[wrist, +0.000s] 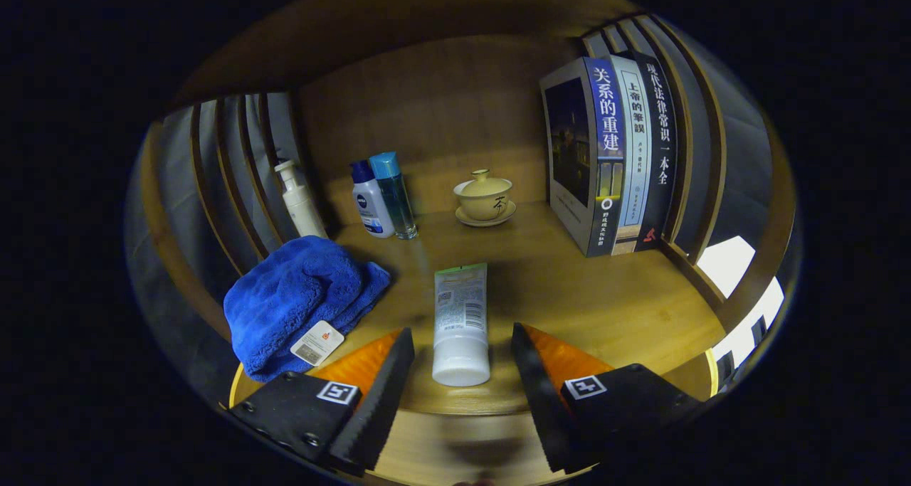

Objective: Pull open the drawer, take out the items inside it, and place them on the countertop above the cabinet.

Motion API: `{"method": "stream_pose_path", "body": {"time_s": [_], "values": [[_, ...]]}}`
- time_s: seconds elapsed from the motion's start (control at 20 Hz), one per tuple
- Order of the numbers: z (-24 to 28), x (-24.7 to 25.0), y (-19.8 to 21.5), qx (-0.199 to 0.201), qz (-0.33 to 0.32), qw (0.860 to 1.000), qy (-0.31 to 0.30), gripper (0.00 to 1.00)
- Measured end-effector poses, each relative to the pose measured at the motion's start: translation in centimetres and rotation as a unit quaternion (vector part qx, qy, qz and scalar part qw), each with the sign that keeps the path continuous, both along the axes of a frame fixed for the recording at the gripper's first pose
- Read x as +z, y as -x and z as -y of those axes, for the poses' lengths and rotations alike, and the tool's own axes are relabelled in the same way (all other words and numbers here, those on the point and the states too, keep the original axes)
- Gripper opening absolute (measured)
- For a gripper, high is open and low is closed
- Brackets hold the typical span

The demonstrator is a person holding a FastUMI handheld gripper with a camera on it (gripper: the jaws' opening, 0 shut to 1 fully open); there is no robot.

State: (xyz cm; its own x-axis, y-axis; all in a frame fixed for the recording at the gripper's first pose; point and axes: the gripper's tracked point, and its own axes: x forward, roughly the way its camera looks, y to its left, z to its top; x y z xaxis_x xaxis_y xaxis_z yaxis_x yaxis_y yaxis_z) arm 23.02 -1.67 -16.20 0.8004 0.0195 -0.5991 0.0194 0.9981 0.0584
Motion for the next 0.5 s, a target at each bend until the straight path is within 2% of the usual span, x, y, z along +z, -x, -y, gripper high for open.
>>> {"method": "stream_pose_path", "body": {"time_s": [0.1, 0.3, 0.5], "values": [[-0.4, 0.8, 0.2, 0.009, 0.014, 1.000, 0.005, 0.99], [0.1, 4.5, 0.6, 0.009, 0.070, 0.997, 0.036, 0.99], [-0.1, 8.8, 3.2, 0.019, 0.137, 0.989, 0.060, 0.99]]}}
